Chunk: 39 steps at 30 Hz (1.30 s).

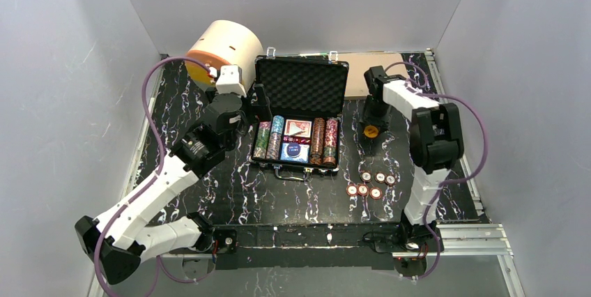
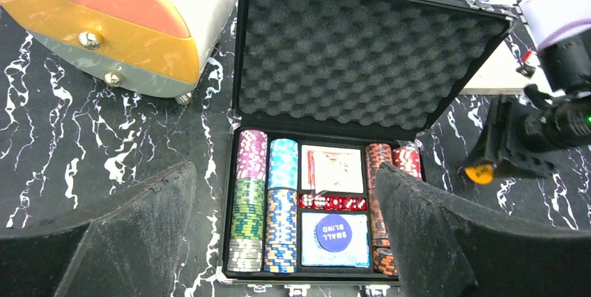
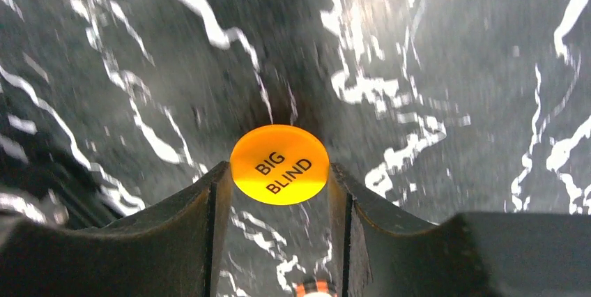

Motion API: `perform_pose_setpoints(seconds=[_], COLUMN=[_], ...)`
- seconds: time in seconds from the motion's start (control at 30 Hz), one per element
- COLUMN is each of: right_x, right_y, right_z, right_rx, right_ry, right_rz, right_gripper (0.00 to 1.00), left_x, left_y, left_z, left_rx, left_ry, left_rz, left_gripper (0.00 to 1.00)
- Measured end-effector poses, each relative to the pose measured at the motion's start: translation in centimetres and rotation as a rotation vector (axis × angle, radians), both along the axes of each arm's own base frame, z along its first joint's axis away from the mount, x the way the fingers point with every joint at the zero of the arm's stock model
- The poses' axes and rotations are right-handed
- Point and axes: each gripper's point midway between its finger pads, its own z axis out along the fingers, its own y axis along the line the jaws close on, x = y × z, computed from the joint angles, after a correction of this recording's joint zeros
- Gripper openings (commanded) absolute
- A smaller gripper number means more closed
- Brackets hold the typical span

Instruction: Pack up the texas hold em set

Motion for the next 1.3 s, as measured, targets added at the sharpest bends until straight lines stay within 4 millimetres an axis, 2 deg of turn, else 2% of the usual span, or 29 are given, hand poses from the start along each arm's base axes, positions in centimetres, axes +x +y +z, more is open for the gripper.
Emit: perform_pose_setpoints(seconds=[0.17, 0.3, 0.4, 0.47, 0.63, 0.73, 0.87, 1.07, 1.23, 1.3], right_x=[-4.2, -6.5, -7.8, -8.7, -9.8, -9.1, -7.1, -4.1, -3.1, -2.7], right_y=[0.6, 2.7, 5.7, 8.4, 15.7, 19.3, 22.2, 24.4, 25.4, 25.9], right_z=[3.2, 7.1, 9.9, 11.0, 12.3, 11.8, 10.0, 6.8, 4.7, 4.2], right_rx=[0.043, 0.119, 0.183, 0.213, 0.241, 0.225, 0.191, 0.134, 0.110, 0.109], right_ry=[-0.033, -0.135, -0.212, -0.238, -0.265, -0.273, -0.276, -0.264, -0.240, -0.235], right_rz=[-0.016, -0.005, 0.036, 0.082, 0.224, 0.282, 0.311, 0.336, 0.372, 0.383], right_gripper=[0.45, 0.46, 0.47, 0.47, 0.48, 0.48, 0.49, 0.51, 0.52, 0.56], left_x=[-0.3, -0.4, -0.4, -0.4, -0.8, -1.1, -1.5, -1.9, -2.0, -2.0], left_y=[0.5, 0.6, 0.6, 0.6, 0.8, 1.1, 1.5, 1.4, 1.2, 1.2], left_z=[0.7, 1.0, 1.0, 1.0, 1.6, 2.2, 2.8, 2.8, 2.7, 2.7], left_rx=[0.014, 0.017, 0.014, 0.009, -0.007, -0.019, -0.031, -0.034, -0.040, -0.044], left_ry=[-0.023, -0.030, -0.030, -0.030, -0.043, -0.058, -0.071, -0.067, -0.060, -0.059], left_rz=[-0.002, -0.005, -0.005, -0.005, -0.007, -0.008, -0.007, -0.022, -0.033, -0.033], left_gripper=[0.98, 0.97, 0.97, 0.97, 0.97, 0.97, 0.97, 0.97, 0.97, 0.97])
